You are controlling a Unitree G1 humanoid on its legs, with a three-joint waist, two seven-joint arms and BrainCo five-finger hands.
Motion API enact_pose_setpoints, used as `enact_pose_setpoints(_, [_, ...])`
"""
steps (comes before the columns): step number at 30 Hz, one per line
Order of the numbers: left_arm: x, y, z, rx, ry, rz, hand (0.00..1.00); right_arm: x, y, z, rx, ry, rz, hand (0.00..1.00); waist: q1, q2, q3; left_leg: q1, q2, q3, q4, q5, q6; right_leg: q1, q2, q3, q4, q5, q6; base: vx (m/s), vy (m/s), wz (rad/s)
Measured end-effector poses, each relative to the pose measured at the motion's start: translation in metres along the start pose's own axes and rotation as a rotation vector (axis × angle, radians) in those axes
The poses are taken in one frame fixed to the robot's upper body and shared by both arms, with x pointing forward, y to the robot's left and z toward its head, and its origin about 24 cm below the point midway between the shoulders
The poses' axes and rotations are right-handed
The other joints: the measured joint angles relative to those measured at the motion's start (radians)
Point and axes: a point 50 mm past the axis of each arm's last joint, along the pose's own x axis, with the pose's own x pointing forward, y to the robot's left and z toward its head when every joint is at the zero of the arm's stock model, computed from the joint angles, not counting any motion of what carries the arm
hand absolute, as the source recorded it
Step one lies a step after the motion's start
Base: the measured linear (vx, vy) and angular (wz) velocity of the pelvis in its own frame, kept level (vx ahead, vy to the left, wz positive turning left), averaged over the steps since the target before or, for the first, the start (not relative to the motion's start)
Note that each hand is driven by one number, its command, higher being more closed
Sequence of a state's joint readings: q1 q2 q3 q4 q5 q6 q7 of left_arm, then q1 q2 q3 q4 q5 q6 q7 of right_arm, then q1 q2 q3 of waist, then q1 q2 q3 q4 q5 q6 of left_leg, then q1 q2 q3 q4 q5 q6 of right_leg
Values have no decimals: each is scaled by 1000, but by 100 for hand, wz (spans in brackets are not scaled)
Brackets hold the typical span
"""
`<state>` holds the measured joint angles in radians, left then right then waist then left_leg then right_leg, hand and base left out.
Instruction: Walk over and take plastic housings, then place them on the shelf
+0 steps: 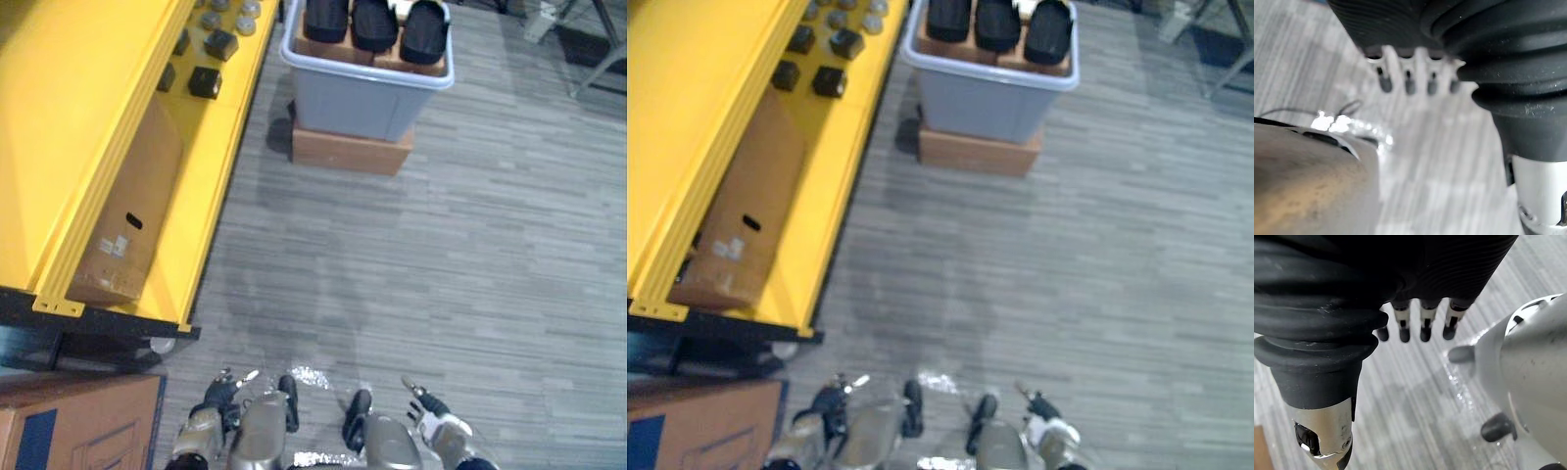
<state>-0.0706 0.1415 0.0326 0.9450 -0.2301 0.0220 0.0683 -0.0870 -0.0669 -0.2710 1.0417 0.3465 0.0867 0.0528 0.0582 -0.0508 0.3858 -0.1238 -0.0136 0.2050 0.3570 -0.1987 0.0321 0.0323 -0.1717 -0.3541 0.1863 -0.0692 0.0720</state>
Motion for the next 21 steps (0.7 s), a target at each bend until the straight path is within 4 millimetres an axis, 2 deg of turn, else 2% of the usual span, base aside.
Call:
enact_pose_setpoints(3, [-3, -1, -10, 5, 15, -2, 0, -1, 1, -8, -10, 28, 16, 0, 0, 2, -2, 59, -1, -4, -4, -6, -9, 60, 0, 0, -2, -21, 8, -38, -33, 5])
enact_pose_setpoints(5, [-4, -1, -14, 4, 22, -2, 0, -2, -2, -15, -35, 53, 14, 0, 0, 10, -14, 76, -1, -9, -7, -20, 5, 79, -2, -1, -5, -46, 26, -76, -25, 0])
enact_pose_setpoints(8, [-9, -4, -30, -2, 62, -7, 0, -9, -19, -33, -61, 119, -26, 0, -10, 39, -63, 97, -1, -36, -24, -21, 11, 106, 2, -24, -12, -51, 33, -85, -11, 15])
enact_pose_setpoints(10, [-12, -4, -39, 4, 85, -5, 0, -12, -26, -39, -81, 141, -37, 0, -10, 47, -101, 109, -4, -37, -42, -13, 15, 111, 1, -28, -22, -51, 33, -56, 5, 5])
enact_pose_setpoints(12, [-15, -3, -49, 26, 105, -6, 0, -14, -30, -46, -88, 173, -45, 0, -11, 48, -148, 112, -8, -36, -73, 8, 15, 109, 1, -29, -34, -48, 35, -49, 0, -1])
enact_pose_setpoints(17, [-16, -2, -49, 28, 98, 8, 0, -13, -28, -47, -96, 221, -65, 0, -10, 35, -161, 121, -8, -21, -114, 31, 12, 104, 7, -22, -73, -21, 34, -39, 7, -6])
enact_pose_setpoints(18, [-15, -1, -49, 27, 99, 11, 0, -12, -28, -47, -88, 224, -69, 0, -9, 30, -162, 118, -6, -14, -110, 27, 16, 98, 7, -19, -68, -26, 37, -15, 46, -22])
enact_pose_setpoints(20, [-15, 3, -49, 29, 104, 35, 0, -12, -28, -46, -61, 219, -77, 0, -10, 24, -165, 90, 1, -1, -60, -14, 34, 57, -11, -13, 7, -57, 70, 18, 63, -17])
enact_pose_setpoints(21, [-14, 4, -46, 37, 95, 45, 0, -12, -30, -41, -26, 198, -88, 0, -19, 27, -161, 90, 9, -1, -29, -42, 46, 25, -31, -1, 122, -70, 85, 39, 105, -12])
